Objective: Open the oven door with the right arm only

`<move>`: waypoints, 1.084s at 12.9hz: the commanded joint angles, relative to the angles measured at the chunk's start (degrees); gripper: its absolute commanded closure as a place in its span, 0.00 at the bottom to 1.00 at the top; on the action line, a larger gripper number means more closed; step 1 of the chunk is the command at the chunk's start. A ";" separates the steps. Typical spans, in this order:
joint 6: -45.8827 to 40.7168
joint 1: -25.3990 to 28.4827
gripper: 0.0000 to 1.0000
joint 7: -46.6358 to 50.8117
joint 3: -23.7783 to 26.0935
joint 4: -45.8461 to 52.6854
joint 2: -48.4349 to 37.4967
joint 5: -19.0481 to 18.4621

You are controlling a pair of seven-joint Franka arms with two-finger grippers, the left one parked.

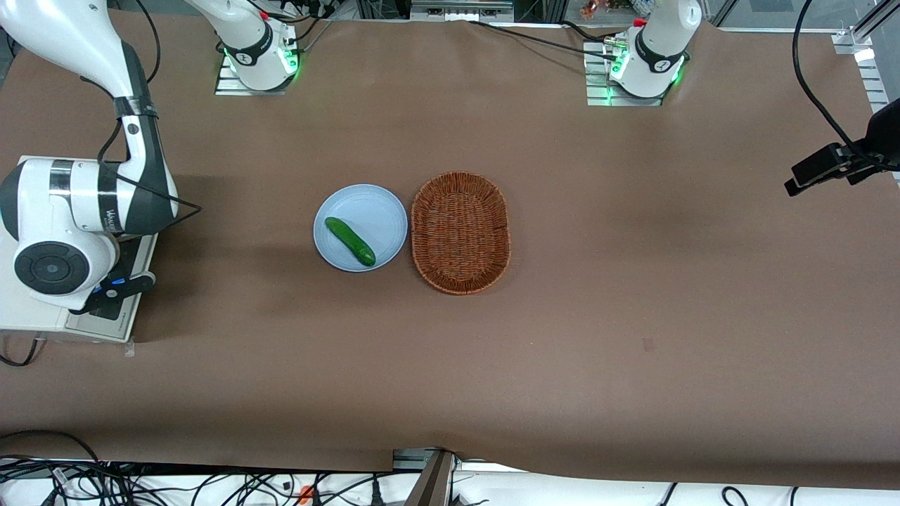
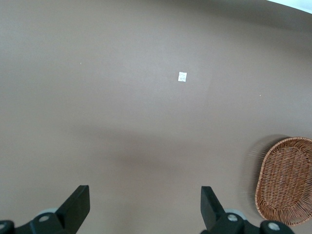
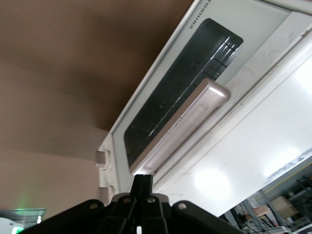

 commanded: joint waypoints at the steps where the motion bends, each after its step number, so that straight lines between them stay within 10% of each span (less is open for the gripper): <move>1: 3.82 -0.75 1.00 -1.45 0.33 -3.37 -0.80 -3.55; 14: 9.54 -2.68 1.00 -4.61 0.33 -4.60 0.96 -4.61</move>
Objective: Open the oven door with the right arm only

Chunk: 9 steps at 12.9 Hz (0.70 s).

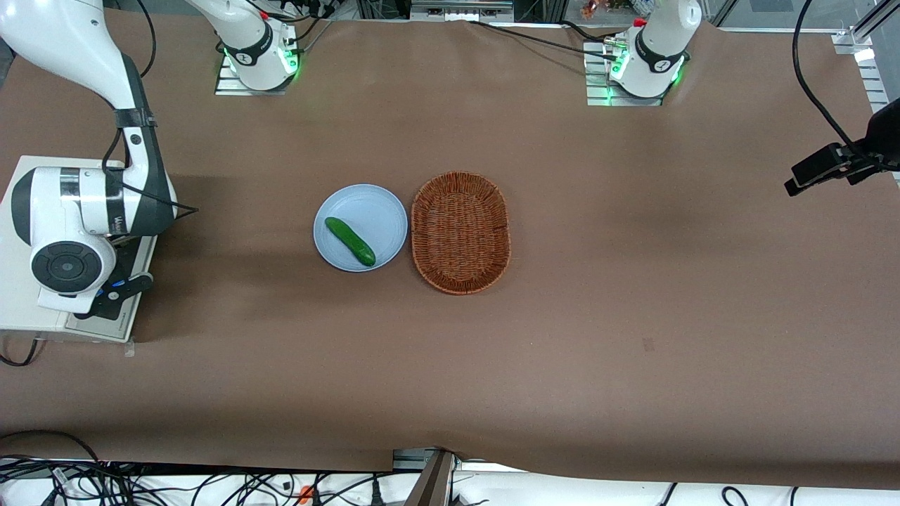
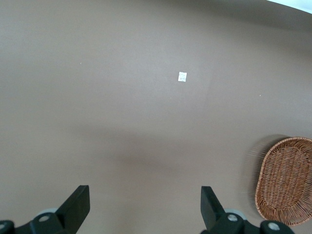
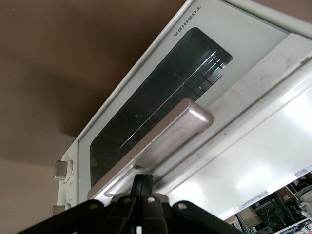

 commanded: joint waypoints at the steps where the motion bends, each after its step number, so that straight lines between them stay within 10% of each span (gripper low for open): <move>1: 2.39 -0.83 1.00 -0.07 0.36 -0.74 0.97 0.01; 9: 3.36 -0.30 1.00 2.74 0.54 -0.13 3.61 7.03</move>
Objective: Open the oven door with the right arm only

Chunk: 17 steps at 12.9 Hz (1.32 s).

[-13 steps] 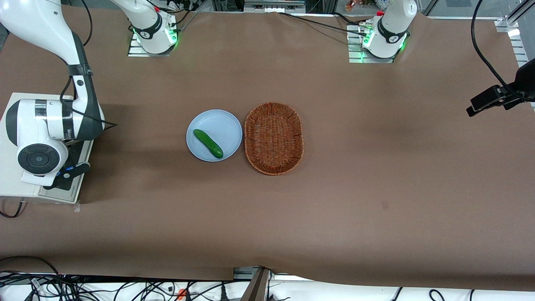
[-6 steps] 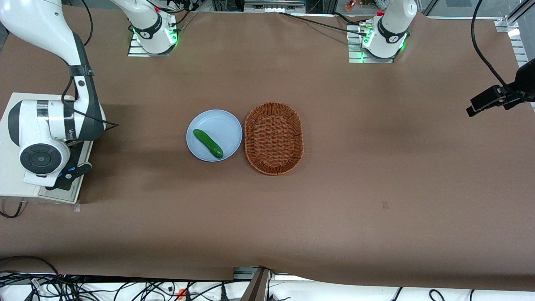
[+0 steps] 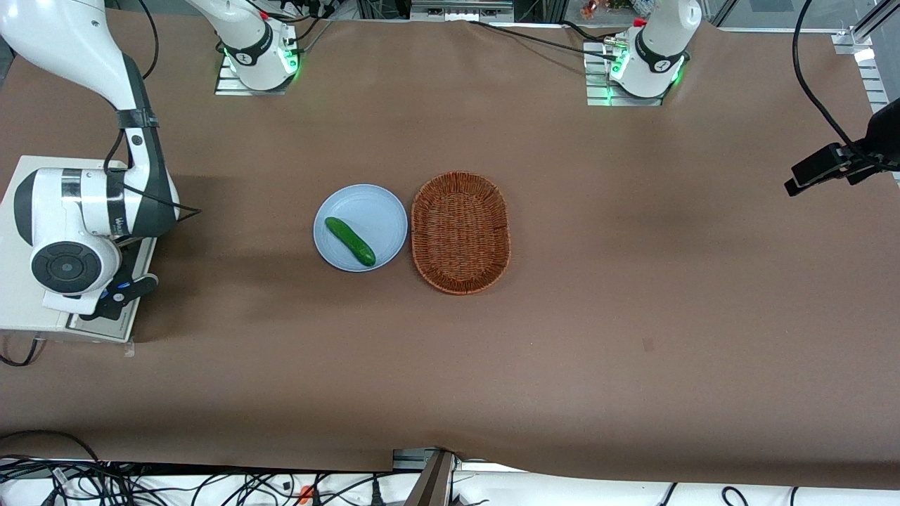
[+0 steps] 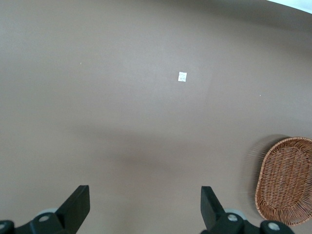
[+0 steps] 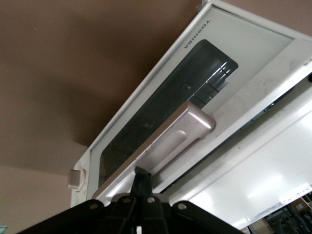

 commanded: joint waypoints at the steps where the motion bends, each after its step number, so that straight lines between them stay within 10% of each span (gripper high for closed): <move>1: 3.62 -0.54 1.00 2.06 0.58 -0.44 3.87 4.17; 17: 12.59 -1.68 1.00 4.17 0.40 -0.44 11.70 12.88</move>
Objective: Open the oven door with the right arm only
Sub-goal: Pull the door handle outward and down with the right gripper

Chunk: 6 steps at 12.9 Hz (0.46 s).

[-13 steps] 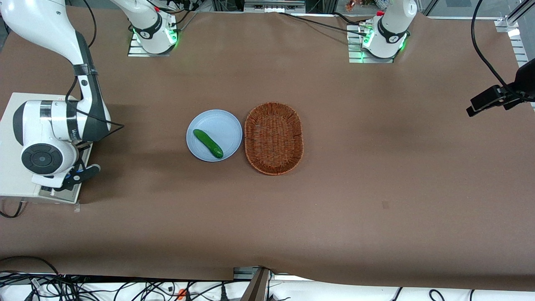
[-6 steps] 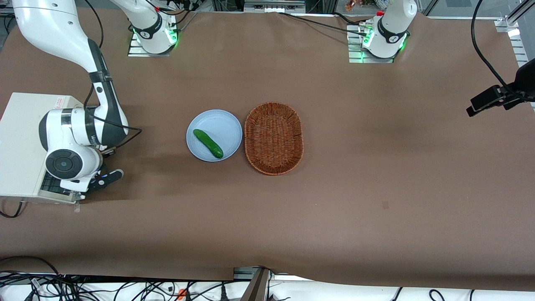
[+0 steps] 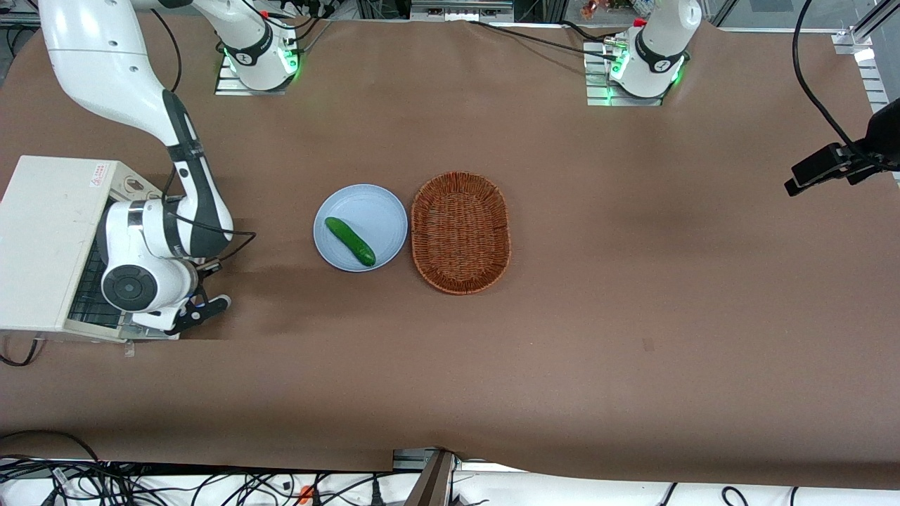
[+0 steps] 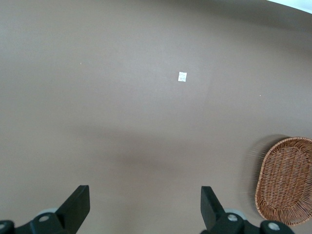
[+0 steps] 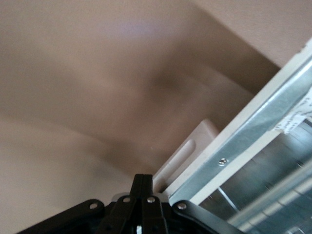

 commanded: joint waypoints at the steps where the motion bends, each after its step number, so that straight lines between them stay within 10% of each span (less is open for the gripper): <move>1: 1.95 -3.40 1.00 -0.43 -2.66 -0.40 2.73 -4.43; 6: 1.08 -3.14 1.00 7.03 -2.40 -0.57 2.74 2.68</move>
